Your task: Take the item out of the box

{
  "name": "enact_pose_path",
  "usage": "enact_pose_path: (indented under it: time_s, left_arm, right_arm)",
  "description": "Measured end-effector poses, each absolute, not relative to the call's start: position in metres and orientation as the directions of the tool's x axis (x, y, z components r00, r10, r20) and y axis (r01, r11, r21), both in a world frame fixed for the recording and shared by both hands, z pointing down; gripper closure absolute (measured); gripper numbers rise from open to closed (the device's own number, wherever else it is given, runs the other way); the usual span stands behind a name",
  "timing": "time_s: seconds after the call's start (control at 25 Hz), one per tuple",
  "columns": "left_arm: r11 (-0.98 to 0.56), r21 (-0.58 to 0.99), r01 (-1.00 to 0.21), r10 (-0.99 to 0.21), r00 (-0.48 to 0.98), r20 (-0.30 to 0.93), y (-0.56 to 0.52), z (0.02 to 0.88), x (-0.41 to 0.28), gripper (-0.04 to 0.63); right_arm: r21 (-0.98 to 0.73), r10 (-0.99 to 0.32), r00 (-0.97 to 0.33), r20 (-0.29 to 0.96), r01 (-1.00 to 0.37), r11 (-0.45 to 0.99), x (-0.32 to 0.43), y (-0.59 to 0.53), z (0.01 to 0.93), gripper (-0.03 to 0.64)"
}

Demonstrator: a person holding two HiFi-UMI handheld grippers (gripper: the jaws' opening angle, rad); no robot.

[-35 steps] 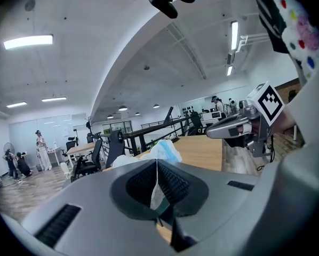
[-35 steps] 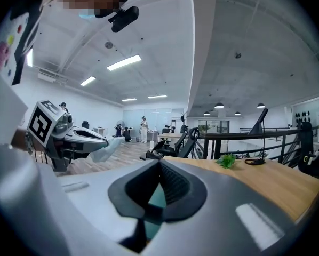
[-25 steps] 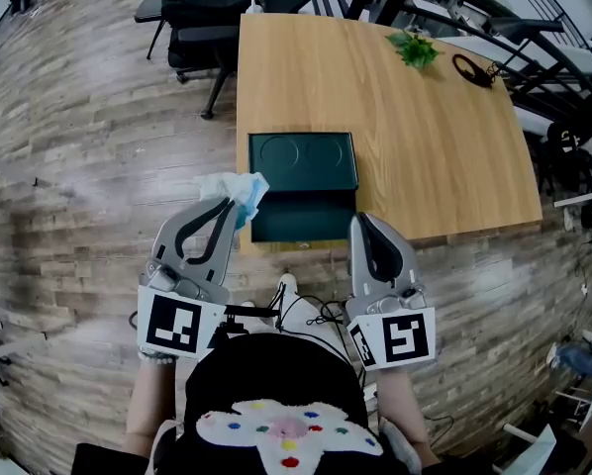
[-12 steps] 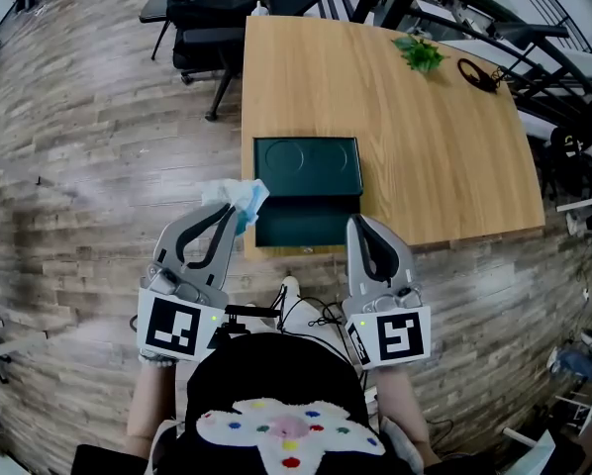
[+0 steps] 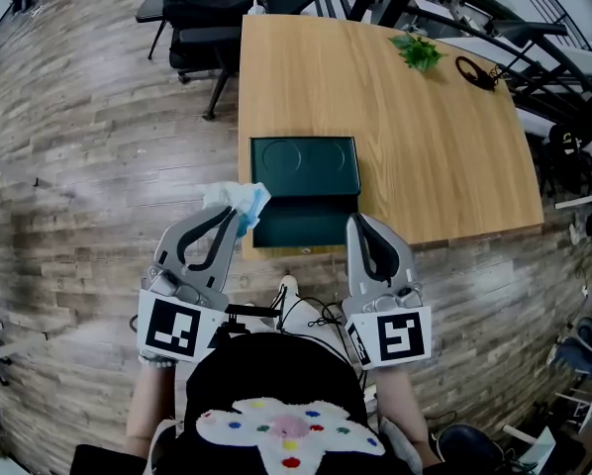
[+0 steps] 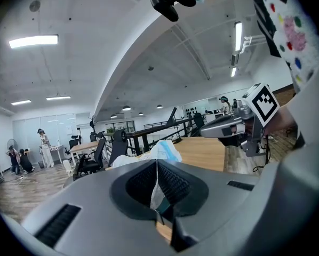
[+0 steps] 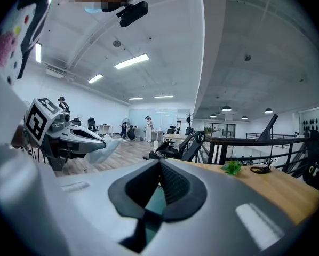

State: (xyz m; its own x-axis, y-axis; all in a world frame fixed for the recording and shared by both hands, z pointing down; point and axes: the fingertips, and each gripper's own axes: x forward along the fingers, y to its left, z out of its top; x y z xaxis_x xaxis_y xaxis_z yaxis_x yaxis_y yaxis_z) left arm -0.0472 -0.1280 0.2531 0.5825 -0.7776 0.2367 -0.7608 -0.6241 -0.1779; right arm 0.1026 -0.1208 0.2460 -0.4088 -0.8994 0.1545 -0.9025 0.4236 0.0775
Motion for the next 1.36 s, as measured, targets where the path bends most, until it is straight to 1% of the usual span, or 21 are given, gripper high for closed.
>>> enact_pose_path:
  time_s: [1.36]
  left_arm:
    - [-0.636,-0.204,-0.744,-0.770,0.592,0.239,-0.1264,0.2513,-0.0411,0.586]
  right_arm:
    - [0.080,-0.909,-0.382,0.167,-0.914,0.398,0.1092,-0.1125,0.2480,0.609]
